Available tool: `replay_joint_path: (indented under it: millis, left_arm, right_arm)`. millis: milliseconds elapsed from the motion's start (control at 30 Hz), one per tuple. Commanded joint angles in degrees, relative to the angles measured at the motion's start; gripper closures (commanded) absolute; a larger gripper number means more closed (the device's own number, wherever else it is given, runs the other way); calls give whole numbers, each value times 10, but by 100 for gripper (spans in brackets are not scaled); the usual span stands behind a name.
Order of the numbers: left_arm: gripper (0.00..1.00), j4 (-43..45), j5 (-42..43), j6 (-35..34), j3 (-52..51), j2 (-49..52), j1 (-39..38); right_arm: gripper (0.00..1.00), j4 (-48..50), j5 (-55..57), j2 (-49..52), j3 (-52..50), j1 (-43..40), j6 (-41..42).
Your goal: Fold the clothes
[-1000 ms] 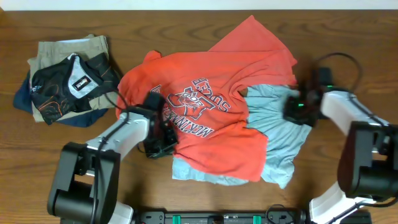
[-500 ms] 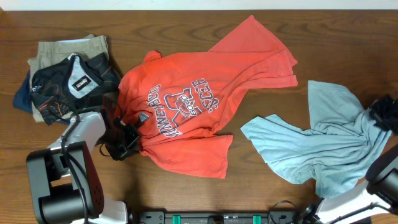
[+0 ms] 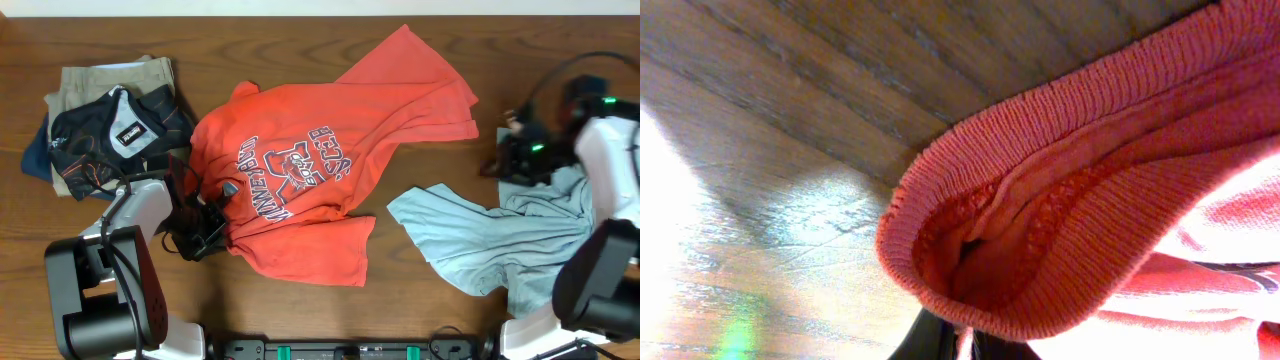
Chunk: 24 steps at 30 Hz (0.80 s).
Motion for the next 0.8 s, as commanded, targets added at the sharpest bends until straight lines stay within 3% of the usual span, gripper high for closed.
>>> replay_joint_path:
  millis: [0,200,400,633,767]
  left_arm:
    - [94,-4,-6,10,-10,10,-2]
    - [94,-3,-6,10,-10,10,-2]
    - [94,-3,-6,10,-10,10,-2]
    - [94,-4,-6,10,-10,10,-2]
    - [94,-4,-6,10,-10,10,-2]
  right_arm:
    - [71,6,-13,-3,-51,50,-7]
    - [71,87,-12,-3,-163,128,44]
    - [71,177,66,-3,-252,132,143]
    - [71,217,308,-3,-295,71,330]
    - [71,251,385,-3,-294,-21,355]
